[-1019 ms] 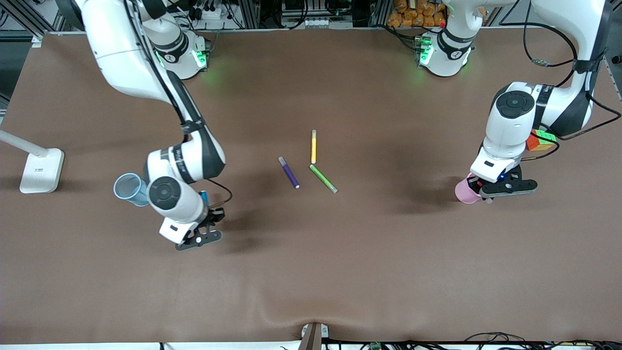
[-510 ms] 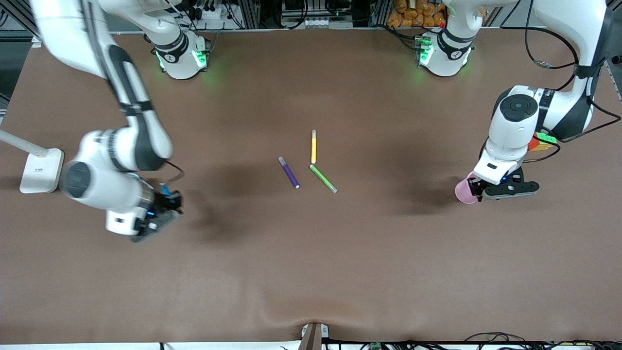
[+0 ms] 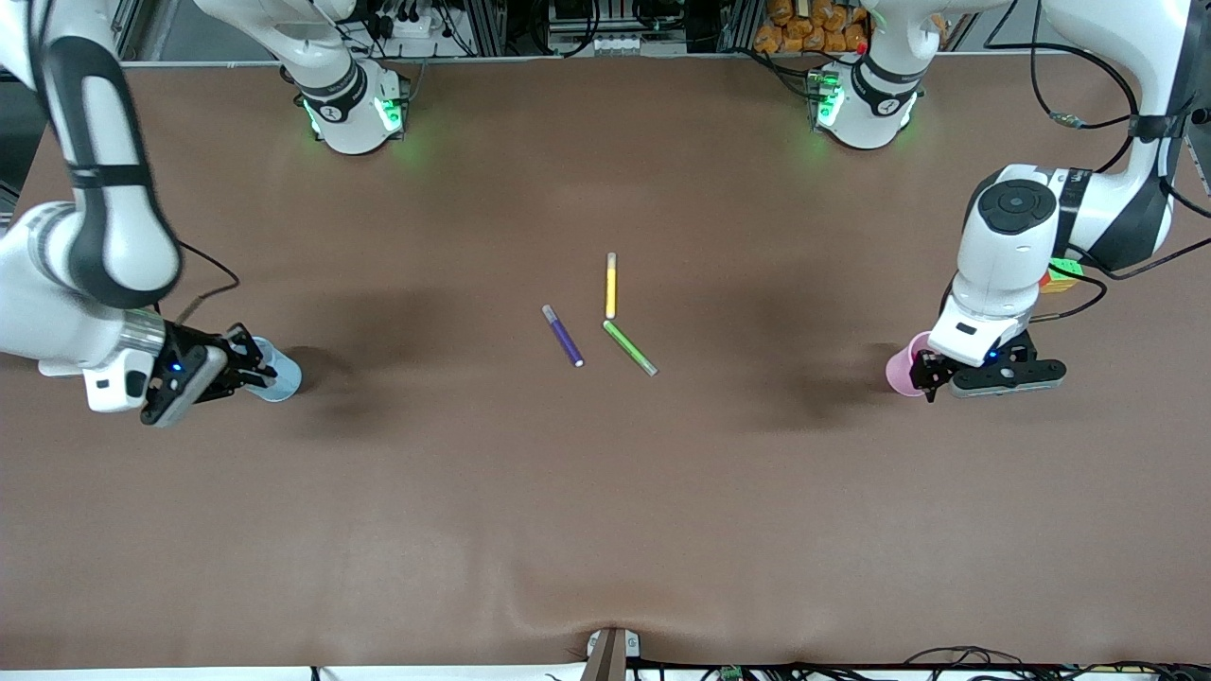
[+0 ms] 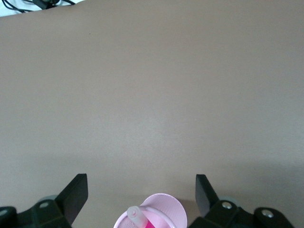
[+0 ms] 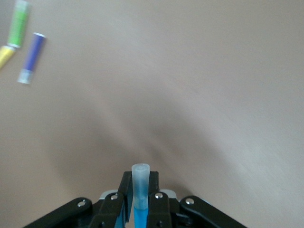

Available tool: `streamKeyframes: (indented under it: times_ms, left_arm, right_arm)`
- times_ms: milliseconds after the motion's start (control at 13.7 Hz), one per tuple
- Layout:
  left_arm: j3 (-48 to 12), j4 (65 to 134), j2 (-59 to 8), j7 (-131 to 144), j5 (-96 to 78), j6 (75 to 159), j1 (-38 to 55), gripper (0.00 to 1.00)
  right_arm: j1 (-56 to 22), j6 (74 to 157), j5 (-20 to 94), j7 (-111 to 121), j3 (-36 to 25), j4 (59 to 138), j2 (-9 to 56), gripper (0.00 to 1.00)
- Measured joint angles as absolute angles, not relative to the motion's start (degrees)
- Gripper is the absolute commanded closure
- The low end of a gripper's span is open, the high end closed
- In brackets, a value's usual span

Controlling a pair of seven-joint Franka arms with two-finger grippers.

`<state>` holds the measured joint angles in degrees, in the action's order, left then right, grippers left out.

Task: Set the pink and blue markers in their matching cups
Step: 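Drop the pink marker into the pink cup while the right gripper carries blue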

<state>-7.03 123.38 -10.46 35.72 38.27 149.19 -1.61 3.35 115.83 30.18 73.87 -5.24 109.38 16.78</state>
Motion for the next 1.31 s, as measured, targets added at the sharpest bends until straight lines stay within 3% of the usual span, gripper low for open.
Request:
streamKeyframes:
  times_ms: [364,655,1092,1311]
  left_arm:
    - [-11.13,118.1,-9.1,35.79,34.98,139.52,-1.59,0.0]
    - [-13.72,110.01,-8.77,29.8,25.36,127.15,-1.59,0.0]
    - [-12.66,95.71,-7.86,16.14,11.47,107.69,-1.63,0.0]
    - [-10.09,91.89,-5.48,11.2,7.31,101.0,-0.64,0.0]
  right_arm:
    - [4.12,104.57,37.15,85.15,-4.99,105.58,14.95,1.0]
    - [7.16,98.84,40.08,101.6,-5.03,102.57,14.76,1.0]
    - [12.2,93.73,45.54,124.76,-5.09,102.76,17.83,1.0]
    - [14.71,90.52,46.2,128.54,-5.12,102.81,22.13,1.0]
